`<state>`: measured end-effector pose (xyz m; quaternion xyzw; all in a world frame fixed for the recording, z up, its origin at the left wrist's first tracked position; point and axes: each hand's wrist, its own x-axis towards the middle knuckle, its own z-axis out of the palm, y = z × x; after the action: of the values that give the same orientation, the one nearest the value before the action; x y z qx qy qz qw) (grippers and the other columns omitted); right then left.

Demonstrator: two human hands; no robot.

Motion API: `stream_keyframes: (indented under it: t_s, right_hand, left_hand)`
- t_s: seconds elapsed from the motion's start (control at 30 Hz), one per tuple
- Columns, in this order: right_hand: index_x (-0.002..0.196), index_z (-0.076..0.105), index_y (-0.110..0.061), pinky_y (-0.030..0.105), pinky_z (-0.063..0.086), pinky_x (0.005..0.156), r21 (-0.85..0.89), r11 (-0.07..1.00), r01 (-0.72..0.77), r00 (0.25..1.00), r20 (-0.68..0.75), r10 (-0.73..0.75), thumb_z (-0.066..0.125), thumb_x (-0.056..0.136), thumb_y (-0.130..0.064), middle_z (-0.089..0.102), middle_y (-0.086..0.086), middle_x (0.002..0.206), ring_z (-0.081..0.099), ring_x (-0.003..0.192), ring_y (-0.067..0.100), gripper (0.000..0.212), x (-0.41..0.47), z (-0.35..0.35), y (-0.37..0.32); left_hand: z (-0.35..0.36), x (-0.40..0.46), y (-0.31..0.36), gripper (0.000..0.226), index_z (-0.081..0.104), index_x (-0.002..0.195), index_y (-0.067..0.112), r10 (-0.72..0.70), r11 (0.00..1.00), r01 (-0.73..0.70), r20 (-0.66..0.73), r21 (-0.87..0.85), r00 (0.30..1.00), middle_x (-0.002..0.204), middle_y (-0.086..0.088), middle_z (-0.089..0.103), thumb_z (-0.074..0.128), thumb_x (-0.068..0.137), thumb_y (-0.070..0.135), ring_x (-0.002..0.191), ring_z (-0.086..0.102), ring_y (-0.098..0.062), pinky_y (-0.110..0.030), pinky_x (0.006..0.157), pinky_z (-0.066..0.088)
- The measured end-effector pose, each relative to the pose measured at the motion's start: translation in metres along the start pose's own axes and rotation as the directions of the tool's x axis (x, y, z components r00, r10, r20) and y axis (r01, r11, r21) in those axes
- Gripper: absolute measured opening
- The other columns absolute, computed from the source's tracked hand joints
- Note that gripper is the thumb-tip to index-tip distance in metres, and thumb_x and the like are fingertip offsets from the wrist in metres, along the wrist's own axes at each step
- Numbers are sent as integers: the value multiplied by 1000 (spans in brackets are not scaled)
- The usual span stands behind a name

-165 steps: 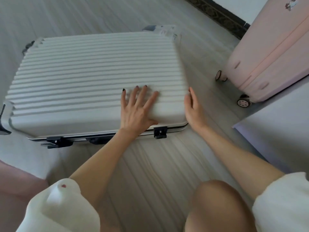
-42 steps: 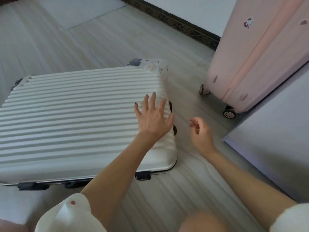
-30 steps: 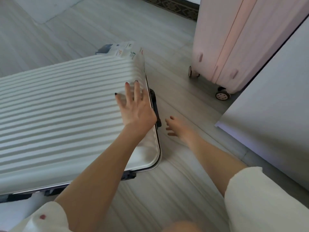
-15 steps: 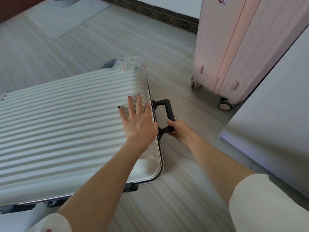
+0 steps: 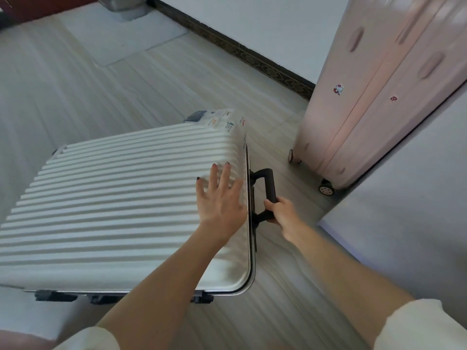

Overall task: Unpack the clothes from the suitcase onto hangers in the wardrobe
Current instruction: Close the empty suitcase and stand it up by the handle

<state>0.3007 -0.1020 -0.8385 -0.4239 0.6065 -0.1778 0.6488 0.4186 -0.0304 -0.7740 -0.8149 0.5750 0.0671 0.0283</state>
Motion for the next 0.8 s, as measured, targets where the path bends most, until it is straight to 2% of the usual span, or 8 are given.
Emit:
stream_keyframes:
  t_s: [0.07,0.13,0.27,0.37,0.47,0.57,0.7,0.8]
  right_hand:
    - [110,49,-6,32,49,78,-16,1000,-7,1000,2,7,48,95,-10,52,5,84,51,85,19,16,-34,4,-27]
    - [111,51,-3,26,46,67,-56,998,-21,1000,-9,21,50,93,-11,54,8,88,52,84,21,19,-66,9,-53]
    - [113,53,-2,25,44,65,-127,992,2,1000,-23,-5,52,92,-13,55,12,97,53,89,22,24,-131,14,-103]
    - [93,56,-8,32,49,78,-133,991,27,999,-32,-31,54,91,-11,55,6,85,54,90,21,4,-182,18,-144]
    - [77,54,-14,39,51,87,-128,989,77,997,12,-76,57,89,-9,55,3,78,57,90,23,13,-220,20,-180]
    - [80,57,-12,36,51,84,-112,989,100,995,43,-95,58,88,-8,59,3,81,60,91,23,10,-262,31,-214]
    - [84,58,-8,44,52,91,-111,988,105,994,48,-100,59,88,-9,61,6,85,62,97,28,4,-295,43,-241]
    - [88,57,-6,45,51,92,-130,987,99,993,72,-90,59,88,-9,61,7,85,62,99,30,4,-313,52,-256]
  left_hand:
    - [-34,-14,-12,55,27,139,29,-12,1000,12,10,-21,1000,157,1,-6,47,88,34,144,-7,-25,-48,113,13]
    - [-68,-26,-26,55,28,138,30,-37,997,38,24,-71,999,157,2,-5,48,87,34,144,-5,-25,-47,113,14]
    - [-132,-53,-45,54,29,137,31,-60,990,64,38,-123,997,156,3,-4,48,86,32,144,1,-25,-46,112,21]
    - [-182,-79,-55,56,24,139,31,-118,972,125,44,-199,992,157,1,-4,45,87,26,144,2,-28,-47,112,21]
    - [-221,-97,-61,60,21,142,30,-180,952,181,27,-246,983,156,-1,0,44,86,23,143,6,-29,-47,110,22]
    - [-262,-115,-81,64,16,145,31,-230,921,239,65,-307,971,157,-1,1,43,87,25,143,7,-29,-47,111,21]
    - [-295,-126,-104,76,8,148,30,-281,876,328,179,-353,943,157,2,0,50,87,50,143,8,-28,-46,112,18]
    - [-300,-143,-117,89,2,148,29,-287,877,348,219,-332,933,157,1,0,56,82,55,142,9,-25,-45,112,19]
